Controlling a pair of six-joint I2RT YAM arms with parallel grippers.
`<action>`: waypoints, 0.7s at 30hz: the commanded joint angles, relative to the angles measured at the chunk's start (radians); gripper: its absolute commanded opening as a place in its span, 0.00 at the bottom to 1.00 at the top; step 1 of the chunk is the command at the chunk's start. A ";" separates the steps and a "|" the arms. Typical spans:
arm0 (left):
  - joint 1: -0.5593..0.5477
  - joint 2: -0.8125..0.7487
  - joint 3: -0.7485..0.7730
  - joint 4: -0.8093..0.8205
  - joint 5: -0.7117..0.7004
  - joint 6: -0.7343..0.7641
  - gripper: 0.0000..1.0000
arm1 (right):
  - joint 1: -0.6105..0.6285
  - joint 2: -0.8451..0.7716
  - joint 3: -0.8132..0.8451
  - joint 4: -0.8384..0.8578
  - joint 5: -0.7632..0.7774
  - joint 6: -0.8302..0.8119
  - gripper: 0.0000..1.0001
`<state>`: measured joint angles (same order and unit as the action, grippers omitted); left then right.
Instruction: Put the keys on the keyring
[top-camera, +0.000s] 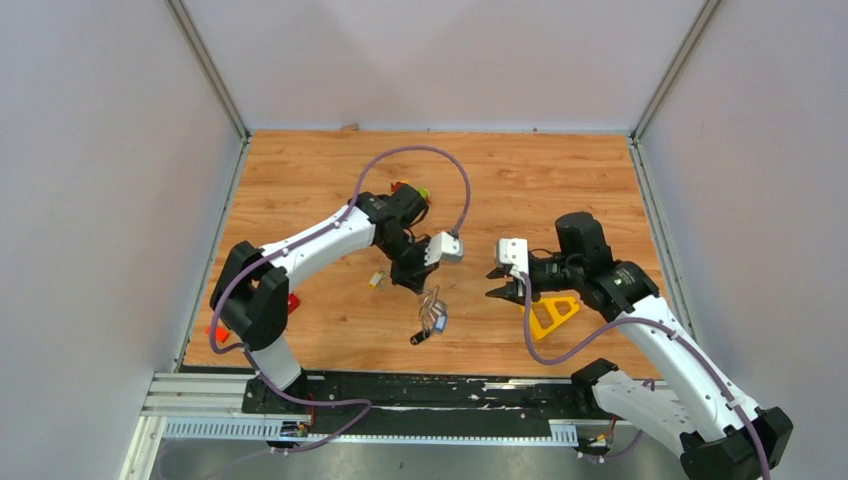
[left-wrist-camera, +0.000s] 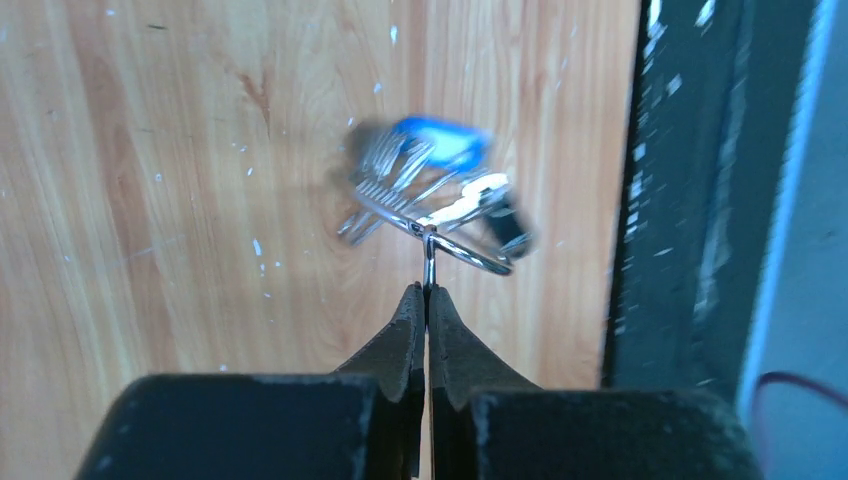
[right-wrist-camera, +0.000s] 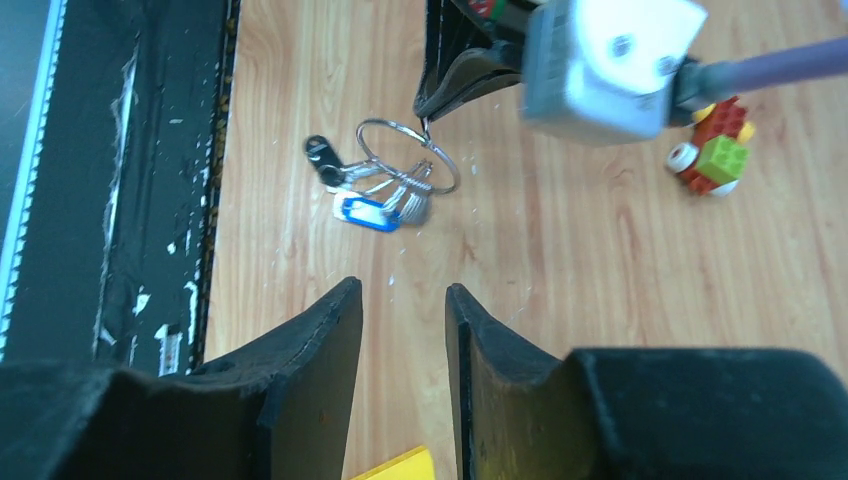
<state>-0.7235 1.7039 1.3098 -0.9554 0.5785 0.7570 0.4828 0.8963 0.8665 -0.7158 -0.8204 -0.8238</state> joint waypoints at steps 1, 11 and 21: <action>0.042 -0.065 0.074 -0.058 0.212 -0.323 0.00 | -0.003 -0.008 0.057 0.124 -0.034 0.037 0.38; 0.044 -0.066 0.129 0.143 0.300 -0.860 0.00 | 0.002 0.122 0.119 0.227 -0.093 0.053 0.41; 0.045 -0.029 0.088 0.560 0.426 -1.409 0.00 | 0.088 0.126 0.176 0.140 0.016 -0.034 0.44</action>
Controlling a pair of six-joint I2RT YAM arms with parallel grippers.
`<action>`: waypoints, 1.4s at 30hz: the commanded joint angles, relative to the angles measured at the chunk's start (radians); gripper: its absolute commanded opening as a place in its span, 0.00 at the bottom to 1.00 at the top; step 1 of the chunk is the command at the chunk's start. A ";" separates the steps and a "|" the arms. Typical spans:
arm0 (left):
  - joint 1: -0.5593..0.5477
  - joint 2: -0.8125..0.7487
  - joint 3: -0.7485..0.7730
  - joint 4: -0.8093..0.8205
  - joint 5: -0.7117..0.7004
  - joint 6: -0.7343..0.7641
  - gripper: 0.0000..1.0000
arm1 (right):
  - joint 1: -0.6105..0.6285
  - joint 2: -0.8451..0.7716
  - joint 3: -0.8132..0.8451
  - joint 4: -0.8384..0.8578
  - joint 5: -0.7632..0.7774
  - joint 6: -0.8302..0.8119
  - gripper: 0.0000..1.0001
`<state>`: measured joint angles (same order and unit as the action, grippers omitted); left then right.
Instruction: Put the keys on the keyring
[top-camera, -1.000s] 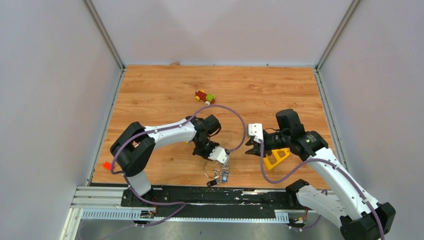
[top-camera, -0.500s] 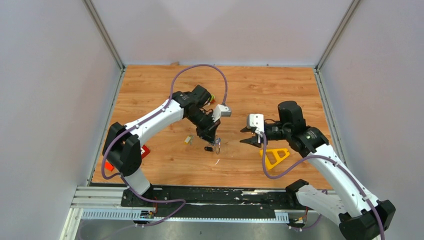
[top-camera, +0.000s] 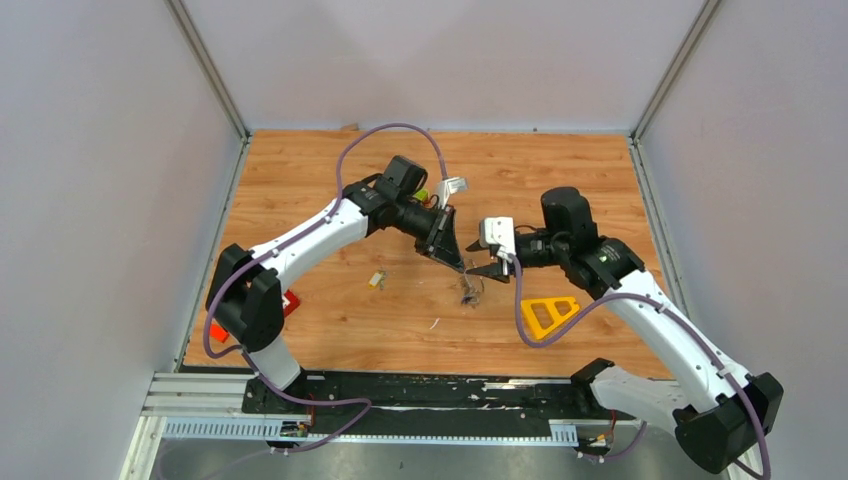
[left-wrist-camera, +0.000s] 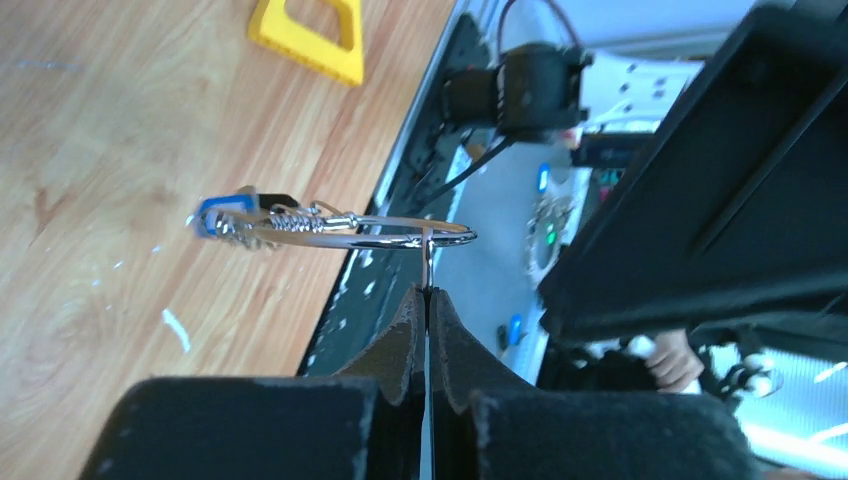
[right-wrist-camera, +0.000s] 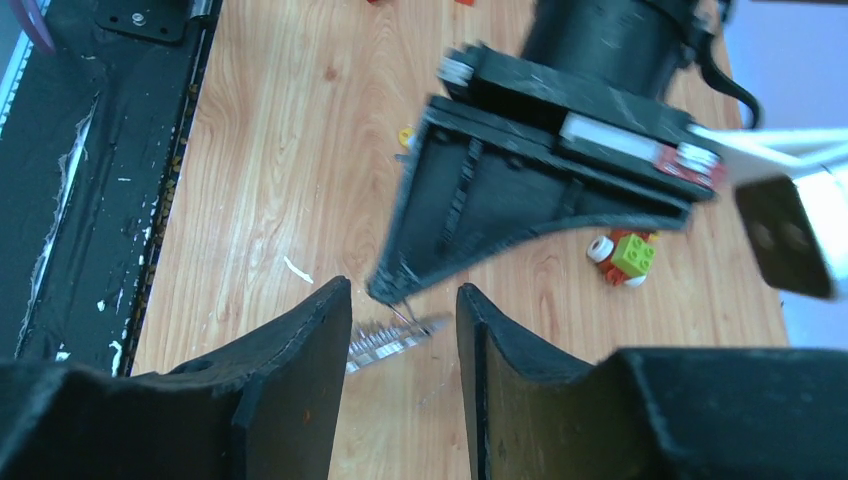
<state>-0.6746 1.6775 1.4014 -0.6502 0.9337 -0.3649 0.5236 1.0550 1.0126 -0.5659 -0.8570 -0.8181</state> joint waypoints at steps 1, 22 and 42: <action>-0.004 -0.007 -0.010 0.284 0.052 -0.315 0.00 | 0.056 -0.036 0.025 -0.011 0.065 -0.039 0.44; -0.005 -0.038 -0.109 0.496 0.061 -0.510 0.00 | 0.092 -0.137 -0.075 0.022 0.419 -0.166 0.49; -0.016 -0.075 -0.188 0.646 0.103 -0.624 0.00 | 0.205 -0.104 -0.142 0.128 0.634 -0.223 0.43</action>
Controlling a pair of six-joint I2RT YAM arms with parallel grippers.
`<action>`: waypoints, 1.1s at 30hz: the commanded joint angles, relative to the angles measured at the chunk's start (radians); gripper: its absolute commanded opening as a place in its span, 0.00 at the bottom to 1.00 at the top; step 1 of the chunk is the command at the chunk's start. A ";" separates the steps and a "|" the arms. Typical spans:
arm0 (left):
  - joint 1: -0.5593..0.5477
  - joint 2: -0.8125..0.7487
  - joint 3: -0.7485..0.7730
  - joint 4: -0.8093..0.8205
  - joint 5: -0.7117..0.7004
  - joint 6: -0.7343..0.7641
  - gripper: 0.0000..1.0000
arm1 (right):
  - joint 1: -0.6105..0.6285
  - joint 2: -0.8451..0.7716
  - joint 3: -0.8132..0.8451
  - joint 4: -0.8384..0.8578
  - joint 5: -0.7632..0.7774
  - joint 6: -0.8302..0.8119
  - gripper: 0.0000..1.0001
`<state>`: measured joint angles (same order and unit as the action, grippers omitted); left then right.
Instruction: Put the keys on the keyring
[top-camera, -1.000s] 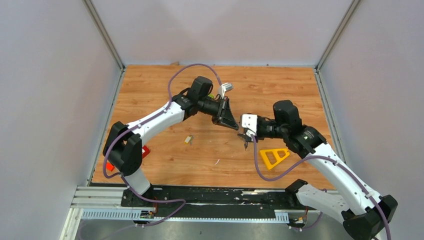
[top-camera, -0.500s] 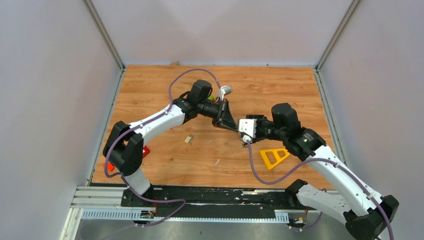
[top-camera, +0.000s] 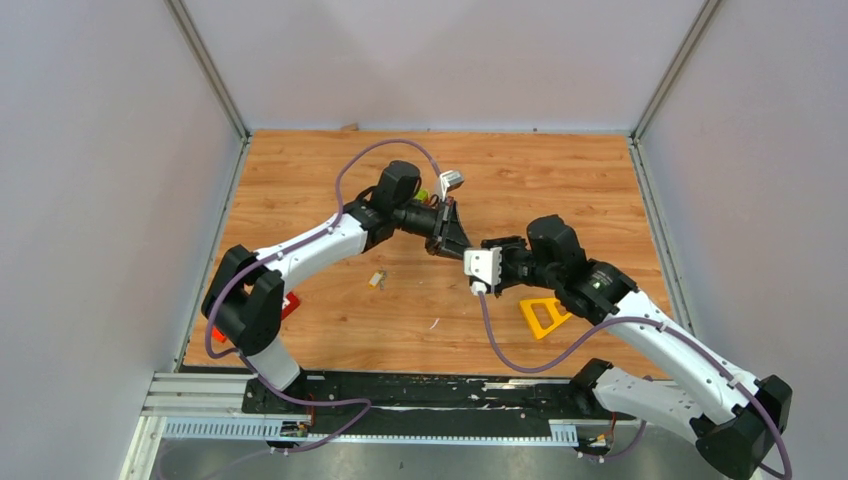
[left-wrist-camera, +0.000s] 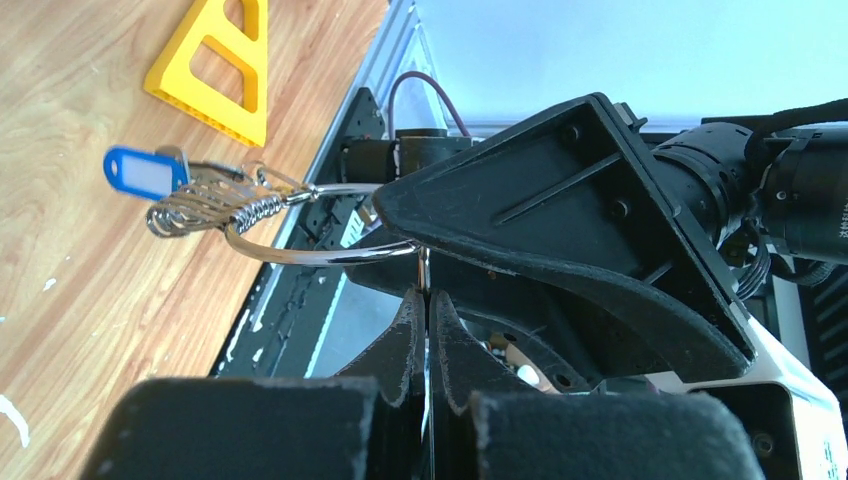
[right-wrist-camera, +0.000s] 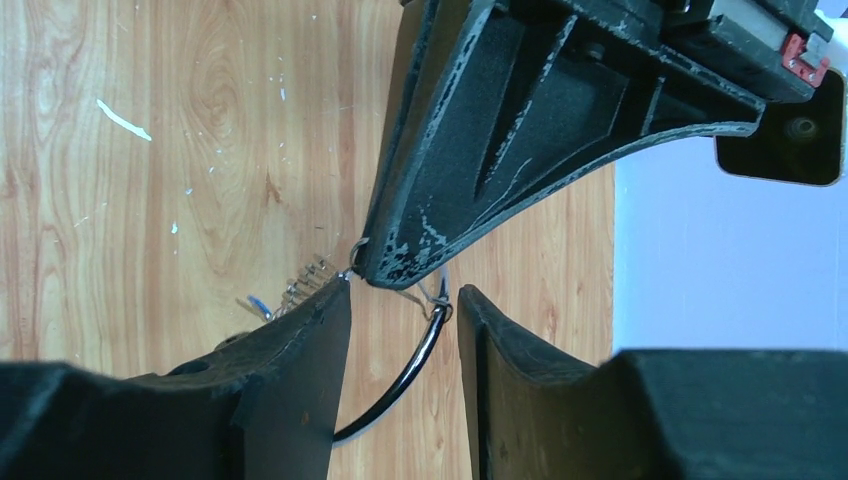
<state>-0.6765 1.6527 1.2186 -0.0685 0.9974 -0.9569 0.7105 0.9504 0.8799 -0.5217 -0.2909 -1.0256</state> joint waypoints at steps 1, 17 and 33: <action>-0.017 -0.049 -0.005 0.064 0.040 -0.032 0.00 | 0.020 0.001 -0.011 0.090 0.072 -0.017 0.43; -0.022 -0.052 -0.029 0.121 0.040 -0.045 0.00 | 0.035 -0.062 -0.051 0.098 0.066 -0.059 0.06; 0.035 -0.122 0.118 -0.221 0.024 0.448 0.42 | -0.024 -0.077 -0.014 0.034 -0.127 0.007 0.00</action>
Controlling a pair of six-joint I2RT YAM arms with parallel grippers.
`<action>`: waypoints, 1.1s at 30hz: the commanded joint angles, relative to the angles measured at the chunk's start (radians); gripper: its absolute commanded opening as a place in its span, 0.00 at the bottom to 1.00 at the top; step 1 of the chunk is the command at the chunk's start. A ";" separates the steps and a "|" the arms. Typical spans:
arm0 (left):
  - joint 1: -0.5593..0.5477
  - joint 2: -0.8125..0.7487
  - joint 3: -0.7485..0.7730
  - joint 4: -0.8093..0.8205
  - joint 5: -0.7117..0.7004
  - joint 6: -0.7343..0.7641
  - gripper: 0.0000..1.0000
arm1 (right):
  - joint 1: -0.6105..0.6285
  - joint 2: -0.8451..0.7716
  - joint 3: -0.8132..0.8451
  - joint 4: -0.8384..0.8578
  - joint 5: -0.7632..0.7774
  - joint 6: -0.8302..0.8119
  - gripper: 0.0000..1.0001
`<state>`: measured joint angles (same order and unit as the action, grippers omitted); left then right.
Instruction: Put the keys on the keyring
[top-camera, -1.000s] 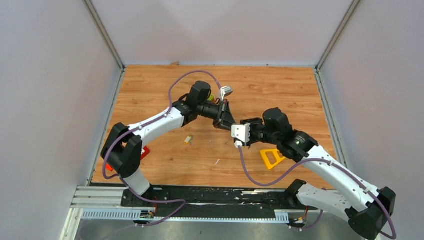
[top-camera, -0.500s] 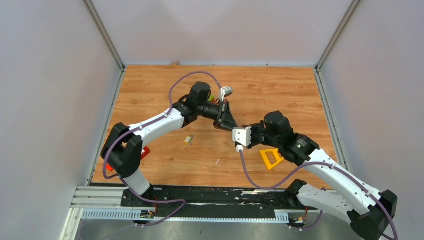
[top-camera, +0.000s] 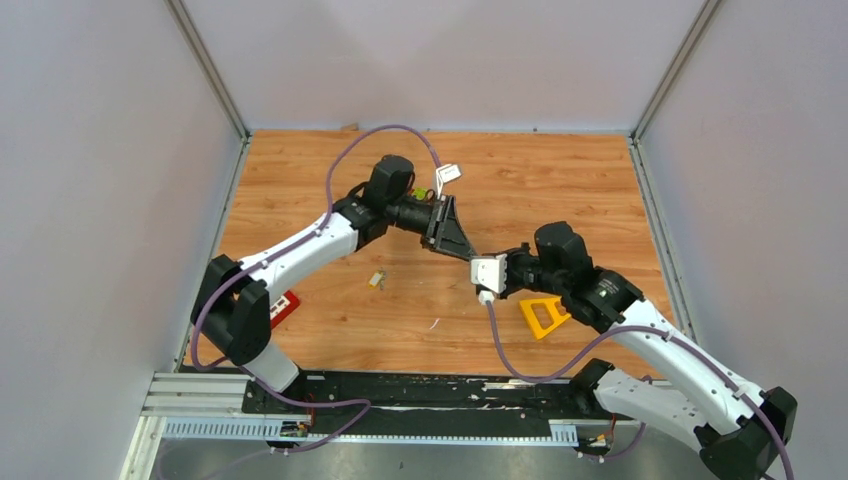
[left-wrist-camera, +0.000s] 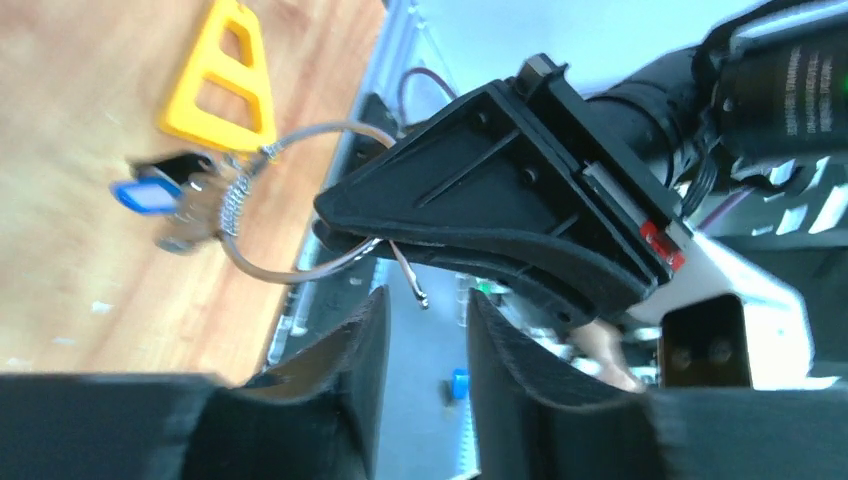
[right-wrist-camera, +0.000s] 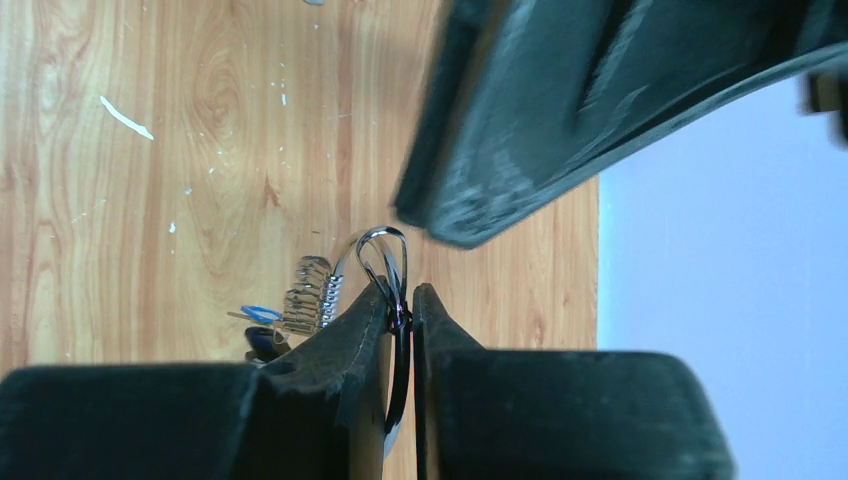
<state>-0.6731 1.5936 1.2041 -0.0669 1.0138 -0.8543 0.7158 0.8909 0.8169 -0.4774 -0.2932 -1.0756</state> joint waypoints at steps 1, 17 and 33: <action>0.040 -0.062 0.175 -0.312 0.006 0.472 0.50 | -0.034 -0.015 0.059 -0.018 -0.156 0.074 0.00; 0.037 -0.447 -0.094 -0.581 -0.056 1.937 0.66 | -0.062 0.258 0.203 -0.039 -0.845 0.393 0.00; -0.080 -0.454 -0.114 -0.464 -0.039 1.923 0.55 | -0.063 0.358 0.228 -0.076 -0.967 0.374 0.00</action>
<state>-0.7441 1.1286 1.0481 -0.5537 0.9333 1.0389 0.6575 1.2411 0.9958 -0.5468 -1.1843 -0.6857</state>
